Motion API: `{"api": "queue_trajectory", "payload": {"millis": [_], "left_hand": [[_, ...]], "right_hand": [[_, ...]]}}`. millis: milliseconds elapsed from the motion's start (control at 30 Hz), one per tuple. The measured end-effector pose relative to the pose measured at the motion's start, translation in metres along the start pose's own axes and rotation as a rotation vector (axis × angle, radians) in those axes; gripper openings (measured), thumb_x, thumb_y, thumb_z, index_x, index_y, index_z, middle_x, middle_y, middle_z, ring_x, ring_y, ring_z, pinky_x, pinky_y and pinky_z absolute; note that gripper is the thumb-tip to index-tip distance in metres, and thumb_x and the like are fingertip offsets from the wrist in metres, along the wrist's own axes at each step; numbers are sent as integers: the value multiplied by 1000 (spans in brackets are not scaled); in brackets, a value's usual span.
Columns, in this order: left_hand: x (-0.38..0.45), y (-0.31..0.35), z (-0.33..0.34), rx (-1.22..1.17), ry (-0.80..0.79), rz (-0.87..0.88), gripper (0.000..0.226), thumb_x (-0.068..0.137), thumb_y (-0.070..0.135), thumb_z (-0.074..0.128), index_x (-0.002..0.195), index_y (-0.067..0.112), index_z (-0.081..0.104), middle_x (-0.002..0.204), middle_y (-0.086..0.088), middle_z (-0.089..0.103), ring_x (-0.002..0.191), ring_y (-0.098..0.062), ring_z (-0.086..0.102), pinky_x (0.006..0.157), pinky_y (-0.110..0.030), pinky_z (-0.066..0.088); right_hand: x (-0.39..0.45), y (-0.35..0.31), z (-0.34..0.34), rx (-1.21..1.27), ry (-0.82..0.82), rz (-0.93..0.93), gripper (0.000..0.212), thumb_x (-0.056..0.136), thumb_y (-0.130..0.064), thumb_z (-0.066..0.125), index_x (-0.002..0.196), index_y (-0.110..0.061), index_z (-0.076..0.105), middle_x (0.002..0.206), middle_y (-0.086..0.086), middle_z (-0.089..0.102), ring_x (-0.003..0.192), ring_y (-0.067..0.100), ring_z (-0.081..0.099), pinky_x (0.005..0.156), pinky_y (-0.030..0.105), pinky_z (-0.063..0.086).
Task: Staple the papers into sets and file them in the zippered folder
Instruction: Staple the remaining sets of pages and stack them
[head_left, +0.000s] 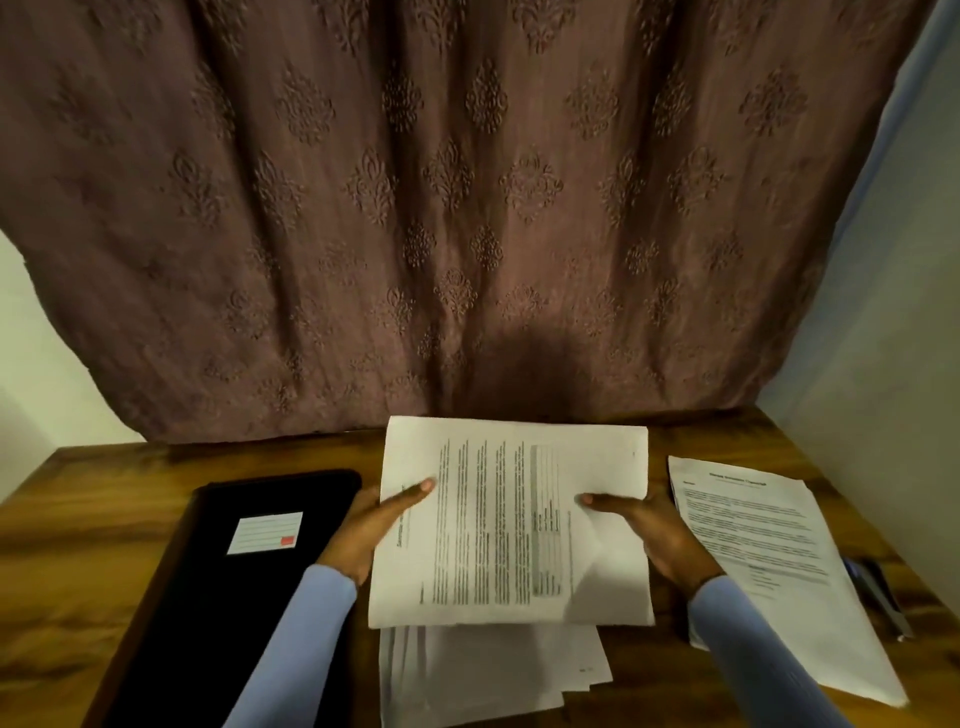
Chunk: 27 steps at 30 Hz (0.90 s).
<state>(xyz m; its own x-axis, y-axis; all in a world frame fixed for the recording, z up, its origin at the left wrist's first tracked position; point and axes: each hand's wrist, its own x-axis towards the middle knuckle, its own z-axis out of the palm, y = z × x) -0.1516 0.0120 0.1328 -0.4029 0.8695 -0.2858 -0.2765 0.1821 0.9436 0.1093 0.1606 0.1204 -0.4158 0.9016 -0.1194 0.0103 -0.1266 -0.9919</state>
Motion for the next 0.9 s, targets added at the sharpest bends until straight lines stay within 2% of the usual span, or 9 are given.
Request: {"api": "queue_trajectory", "payload": {"millis": [100,233,333,400,467,533,633,767,900], "left_hand": [[1,-2,11,-23,77,103,32,80,13,71,111,13,66,104,-7,73,88,-22,71,64,-27,57],[-7,-18,8,-11,38,177,51,67,18,82,115,11,64,107,-8,72,96,-26,69,74,-34,57],[-9,-32,6,49,88,159,70,52,36,84,115,12,64,107,-9,71,98,-26,69,86,-46,54],[-10,-36,14,71,165,184,67,54,43,85,112,13,65,104,-8,72,94,-26,70,83,-47,56],[-10,-36,23,28,228,207,42,70,32,80,105,13,66,96,-8,73,84,-24,72,66,-36,59],[-13,-31,33,-62,239,190,20,82,14,69,100,9,65,88,-9,73,71,-21,73,52,-27,56],[-15,-34,36,-105,213,169,19,87,14,63,106,10,64,92,-14,73,73,-26,73,54,-33,57],[-15,-46,39,-40,234,178,26,85,19,66,110,13,62,100,-10,72,82,-27,72,62,-39,60],[-16,-46,41,3,225,208,29,80,18,70,107,21,59,99,0,71,79,-17,73,57,-30,58]], "right_hand": [[0,1,-1,-52,34,-72,45,71,-3,75,99,-31,55,102,-8,64,94,9,60,78,29,50],[-9,5,-11,-142,4,-126,60,60,-18,85,114,-16,58,108,3,67,99,15,64,88,36,53],[-19,9,-11,-195,7,-88,40,64,-13,82,99,-20,63,97,-1,69,87,11,65,71,15,55],[-18,12,-10,-194,30,-87,36,69,-7,78,92,-27,60,92,-6,66,81,6,62,59,7,50],[-12,13,-9,-214,67,-65,41,65,-19,82,99,-24,61,98,-2,68,85,9,64,65,13,53],[-6,11,-12,-230,96,-62,65,53,-42,86,109,-20,62,104,0,70,93,17,66,81,32,56],[-2,14,-18,-264,102,-52,85,43,-64,83,114,-23,61,107,-4,70,99,18,66,91,43,52],[-6,23,-16,-233,101,-19,79,49,-51,83,118,-23,57,111,-2,66,104,21,62,93,39,50],[-6,24,-15,-235,113,-20,82,51,-51,83,121,-22,54,114,0,65,104,21,61,94,41,49]]}}
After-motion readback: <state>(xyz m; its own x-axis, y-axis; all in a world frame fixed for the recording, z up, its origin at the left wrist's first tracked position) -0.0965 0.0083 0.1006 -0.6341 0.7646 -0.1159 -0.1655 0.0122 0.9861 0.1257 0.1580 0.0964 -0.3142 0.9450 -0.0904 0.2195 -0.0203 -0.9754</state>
